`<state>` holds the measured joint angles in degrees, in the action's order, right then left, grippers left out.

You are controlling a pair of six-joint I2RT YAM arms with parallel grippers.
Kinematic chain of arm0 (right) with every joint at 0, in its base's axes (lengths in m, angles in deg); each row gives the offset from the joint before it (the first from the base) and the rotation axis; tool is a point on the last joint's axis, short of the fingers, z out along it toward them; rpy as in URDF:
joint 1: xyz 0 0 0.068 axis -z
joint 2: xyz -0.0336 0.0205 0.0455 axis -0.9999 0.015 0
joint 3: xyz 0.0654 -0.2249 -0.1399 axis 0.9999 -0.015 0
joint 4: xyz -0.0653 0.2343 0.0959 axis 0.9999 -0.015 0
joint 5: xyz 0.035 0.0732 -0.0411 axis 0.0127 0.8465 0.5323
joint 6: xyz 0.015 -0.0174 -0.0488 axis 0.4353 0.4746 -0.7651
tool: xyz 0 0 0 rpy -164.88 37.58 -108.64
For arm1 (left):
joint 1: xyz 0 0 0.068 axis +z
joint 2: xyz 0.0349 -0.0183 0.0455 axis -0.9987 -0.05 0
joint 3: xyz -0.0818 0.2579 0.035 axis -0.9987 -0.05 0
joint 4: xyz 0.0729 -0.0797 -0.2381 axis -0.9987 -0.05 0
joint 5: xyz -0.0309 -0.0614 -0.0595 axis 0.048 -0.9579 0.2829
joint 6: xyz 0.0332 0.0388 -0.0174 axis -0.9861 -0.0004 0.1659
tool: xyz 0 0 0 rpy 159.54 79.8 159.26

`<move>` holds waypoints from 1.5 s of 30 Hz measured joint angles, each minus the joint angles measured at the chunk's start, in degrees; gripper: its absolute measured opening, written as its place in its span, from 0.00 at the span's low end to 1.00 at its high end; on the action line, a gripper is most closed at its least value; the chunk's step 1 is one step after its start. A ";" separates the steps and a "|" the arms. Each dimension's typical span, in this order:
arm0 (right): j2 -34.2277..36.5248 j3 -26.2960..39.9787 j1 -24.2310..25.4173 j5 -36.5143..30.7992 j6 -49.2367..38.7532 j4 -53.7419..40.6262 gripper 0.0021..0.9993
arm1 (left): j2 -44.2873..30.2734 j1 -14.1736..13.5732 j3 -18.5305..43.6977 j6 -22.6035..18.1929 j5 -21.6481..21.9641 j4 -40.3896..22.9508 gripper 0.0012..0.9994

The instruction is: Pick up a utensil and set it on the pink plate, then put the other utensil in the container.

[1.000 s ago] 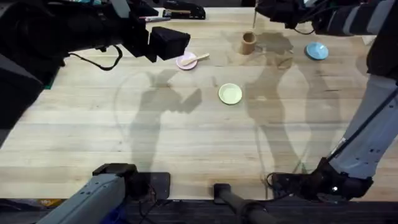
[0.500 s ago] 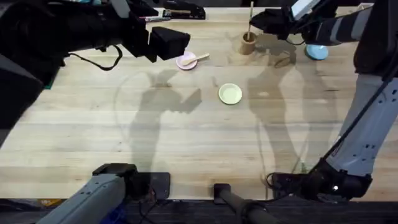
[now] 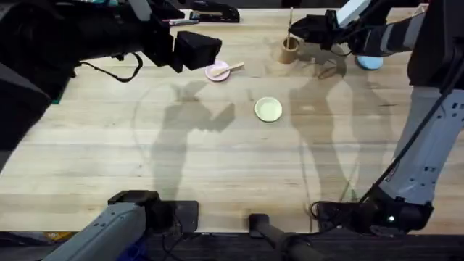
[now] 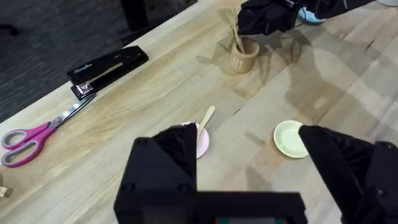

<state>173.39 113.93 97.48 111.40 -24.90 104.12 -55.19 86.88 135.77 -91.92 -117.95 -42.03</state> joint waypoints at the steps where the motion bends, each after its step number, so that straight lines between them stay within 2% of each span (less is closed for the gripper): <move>1: 0.01 0.00 -0.08 -0.33 -0.03 0.00 0.03 | 0.00 0.00 0.00 0.00 0.00 0.00 0.99; 23: 2.35 0.07 -0.68 -2.07 0.02 2.51 0.04 | 0.00 0.00 -0.01 0.00 0.00 0.00 0.99; 27: 2.35 0.07 -0.68 -2.33 0.20 2.51 0.18 | 0.00 0.00 -0.01 0.00 0.00 0.00 0.99; 29: 2.35 0.07 -0.68 -2.49 0.63 2.44 0.31 | 0.00 0.00 0.00 0.00 -0.02 0.00 0.99; 32: 2.35 0.07 -0.68 -2.51 0.86 2.45 0.74 | 0.00 0.00 0.00 0.00 0.00 0.00 0.99; 34: 2.35 0.07 -0.68 -2.51 0.83 2.54 0.97 | 0.00 0.00 0.00 0.00 0.00 0.00 0.99; 36: 2.35 0.07 -0.68 -2.51 0.86 2.55 1.00 | 0.00 0.00 0.00 0.00 0.00 0.00 0.99; 45: 2.24 0.07 -0.68 -2.84 1.80 -0.20 1.00 | 0.00 0.00 0.00 -0.02 0.00 0.00 0.99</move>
<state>175.63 113.99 96.80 108.56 -23.10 103.92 -55.19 86.88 135.77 -91.94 -117.95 -42.03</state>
